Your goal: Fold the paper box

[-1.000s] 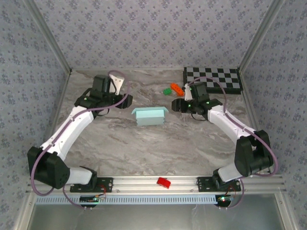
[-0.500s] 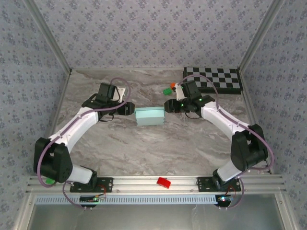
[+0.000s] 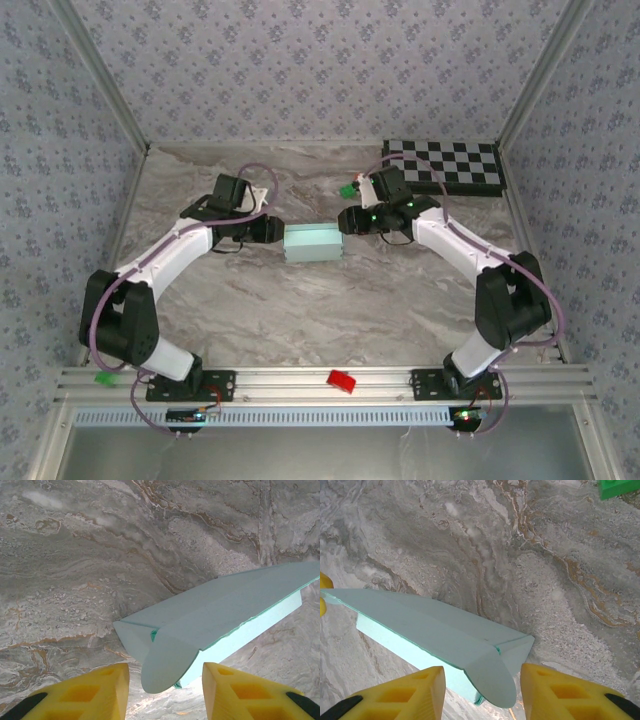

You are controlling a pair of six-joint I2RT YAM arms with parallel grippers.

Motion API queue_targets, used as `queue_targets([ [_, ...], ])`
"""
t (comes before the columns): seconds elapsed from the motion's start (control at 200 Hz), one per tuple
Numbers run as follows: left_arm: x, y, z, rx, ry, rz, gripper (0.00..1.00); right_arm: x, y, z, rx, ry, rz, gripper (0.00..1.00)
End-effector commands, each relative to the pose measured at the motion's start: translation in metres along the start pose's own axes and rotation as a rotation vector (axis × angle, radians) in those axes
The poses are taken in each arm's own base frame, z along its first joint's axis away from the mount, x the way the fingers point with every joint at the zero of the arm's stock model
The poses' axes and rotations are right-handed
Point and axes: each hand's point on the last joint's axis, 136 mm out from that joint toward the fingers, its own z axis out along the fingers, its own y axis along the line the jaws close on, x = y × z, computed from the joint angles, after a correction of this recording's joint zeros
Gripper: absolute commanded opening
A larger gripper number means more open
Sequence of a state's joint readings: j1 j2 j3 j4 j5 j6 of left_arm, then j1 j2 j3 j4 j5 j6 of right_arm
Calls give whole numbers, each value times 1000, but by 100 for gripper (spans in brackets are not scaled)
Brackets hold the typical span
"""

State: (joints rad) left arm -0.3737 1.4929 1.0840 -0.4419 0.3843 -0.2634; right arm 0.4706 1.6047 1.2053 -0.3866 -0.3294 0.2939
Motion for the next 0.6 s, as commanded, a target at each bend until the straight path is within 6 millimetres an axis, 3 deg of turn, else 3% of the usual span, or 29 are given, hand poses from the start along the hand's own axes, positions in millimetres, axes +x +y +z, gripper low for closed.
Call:
queue_targets([
  [0.0, -11, -10, -5, 38, -8, 17, 43, 1, 2, 1, 11, 21, -21, 43],
  [0.595, -3, -11, -1, 48, 28, 4, 36, 15, 0, -2, 48, 52, -38, 40],
])
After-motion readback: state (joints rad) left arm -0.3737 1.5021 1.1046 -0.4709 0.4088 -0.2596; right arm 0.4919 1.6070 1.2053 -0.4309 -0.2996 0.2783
